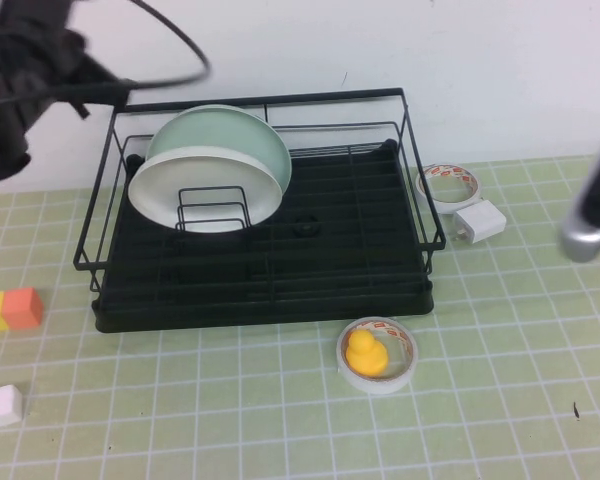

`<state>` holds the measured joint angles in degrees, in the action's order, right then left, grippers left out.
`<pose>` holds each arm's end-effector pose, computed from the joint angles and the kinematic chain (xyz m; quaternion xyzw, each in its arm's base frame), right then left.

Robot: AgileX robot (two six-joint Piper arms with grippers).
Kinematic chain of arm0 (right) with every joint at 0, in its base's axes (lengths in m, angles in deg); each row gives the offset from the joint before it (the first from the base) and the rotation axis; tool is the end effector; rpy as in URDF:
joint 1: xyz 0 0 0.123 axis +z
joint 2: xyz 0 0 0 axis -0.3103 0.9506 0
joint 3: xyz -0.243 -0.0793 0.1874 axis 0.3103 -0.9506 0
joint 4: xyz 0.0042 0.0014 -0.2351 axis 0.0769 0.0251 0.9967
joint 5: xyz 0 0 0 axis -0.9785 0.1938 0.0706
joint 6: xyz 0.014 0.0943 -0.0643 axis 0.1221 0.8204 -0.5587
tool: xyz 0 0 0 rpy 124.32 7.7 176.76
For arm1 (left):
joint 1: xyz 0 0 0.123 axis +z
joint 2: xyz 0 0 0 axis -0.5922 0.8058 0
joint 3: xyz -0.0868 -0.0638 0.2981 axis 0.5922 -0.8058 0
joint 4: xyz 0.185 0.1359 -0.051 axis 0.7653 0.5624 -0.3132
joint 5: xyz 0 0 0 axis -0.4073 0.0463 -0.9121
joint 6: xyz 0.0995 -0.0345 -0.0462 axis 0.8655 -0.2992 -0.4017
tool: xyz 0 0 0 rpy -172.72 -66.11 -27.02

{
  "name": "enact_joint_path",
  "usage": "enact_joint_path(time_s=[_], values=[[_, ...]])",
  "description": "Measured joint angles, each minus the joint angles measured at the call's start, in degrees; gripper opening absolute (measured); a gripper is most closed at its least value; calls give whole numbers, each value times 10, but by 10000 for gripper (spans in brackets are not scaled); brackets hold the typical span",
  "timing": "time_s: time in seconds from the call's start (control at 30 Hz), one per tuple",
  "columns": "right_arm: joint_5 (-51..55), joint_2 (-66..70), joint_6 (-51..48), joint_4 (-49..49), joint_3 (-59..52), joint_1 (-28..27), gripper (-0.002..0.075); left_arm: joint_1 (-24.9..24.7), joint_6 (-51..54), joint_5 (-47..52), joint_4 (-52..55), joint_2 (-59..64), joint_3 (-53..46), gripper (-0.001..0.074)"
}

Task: Place plate on rack

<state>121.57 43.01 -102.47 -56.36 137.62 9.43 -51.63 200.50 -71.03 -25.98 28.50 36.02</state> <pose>0.2044 0.0976 0.3552 -0.4506 0.8618 -0.0360 0.2302 0.3834 -0.0663 0.3893 0.1287 0.7740 0.1470 0.6023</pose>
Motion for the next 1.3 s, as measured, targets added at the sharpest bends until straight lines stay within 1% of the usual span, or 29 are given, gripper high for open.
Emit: enact_joint_path(time_s=[0.07,0.13,0.3,0.4,0.53,0.67,0.83,1.07,1.17,1.3], values=[[3,-25,12,14,-9,0,3,0,-52,-25,-4,-15,-22,13],[3,-52,27,24,-27,0,2,0,-92,-13,-5,-30,-60,6],[5,-105,57,27,-87,0,2,-1,-167,126,-5,-31,-139,0],[5,-125,71,27,-129,0,2,-2,-235,172,-2,-4,-140,0],[7,-142,86,27,-170,0,2,-2,-281,174,-2,44,-111,-1],[9,-149,102,27,-192,0,1,-2,-284,175,-2,88,-80,-1],[9,-153,110,27,-193,0,2,-2,-275,167,-2,148,-27,-1],[9,-153,117,27,-193,0,1,-2,-221,163,0,217,61,-1],[10,-153,118,27,-193,0,1,-2,-204,163,0,234,84,-1],[10,-153,120,27,-193,0,1,-2,-199,163,0,236,91,-1]])
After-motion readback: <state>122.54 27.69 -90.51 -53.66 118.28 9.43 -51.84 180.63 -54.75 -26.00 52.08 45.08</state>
